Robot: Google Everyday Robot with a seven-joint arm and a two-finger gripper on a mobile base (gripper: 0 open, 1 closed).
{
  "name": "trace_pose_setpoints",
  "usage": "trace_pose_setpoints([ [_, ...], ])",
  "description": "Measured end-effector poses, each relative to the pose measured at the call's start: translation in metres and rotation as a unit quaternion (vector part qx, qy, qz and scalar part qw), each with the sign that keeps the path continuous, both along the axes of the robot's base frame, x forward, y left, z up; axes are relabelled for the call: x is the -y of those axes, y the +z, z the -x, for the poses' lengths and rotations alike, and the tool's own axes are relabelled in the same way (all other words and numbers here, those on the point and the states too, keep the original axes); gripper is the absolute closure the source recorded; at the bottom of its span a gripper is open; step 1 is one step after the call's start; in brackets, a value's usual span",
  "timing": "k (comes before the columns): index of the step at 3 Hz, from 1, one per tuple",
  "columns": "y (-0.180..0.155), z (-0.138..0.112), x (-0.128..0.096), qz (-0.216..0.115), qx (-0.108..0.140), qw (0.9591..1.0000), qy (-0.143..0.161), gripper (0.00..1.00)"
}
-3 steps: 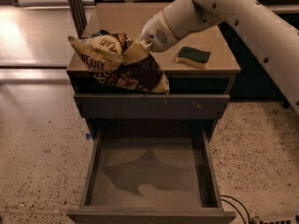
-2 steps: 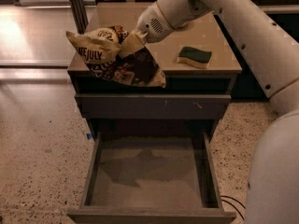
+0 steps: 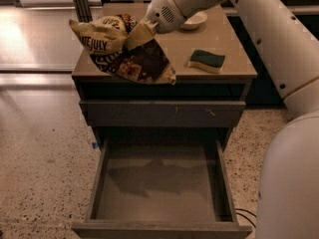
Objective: Pick brown chip bag from middle drawer and place on counter
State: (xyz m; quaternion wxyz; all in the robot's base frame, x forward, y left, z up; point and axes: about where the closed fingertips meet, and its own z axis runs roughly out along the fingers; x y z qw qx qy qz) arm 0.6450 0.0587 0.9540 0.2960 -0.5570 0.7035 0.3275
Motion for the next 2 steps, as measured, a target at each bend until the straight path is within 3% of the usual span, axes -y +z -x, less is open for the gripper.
trace_pose_setpoints([
  [2, 0.012, -0.046, -0.005, 0.013, 0.014, 0.9998, -0.004, 1.0],
])
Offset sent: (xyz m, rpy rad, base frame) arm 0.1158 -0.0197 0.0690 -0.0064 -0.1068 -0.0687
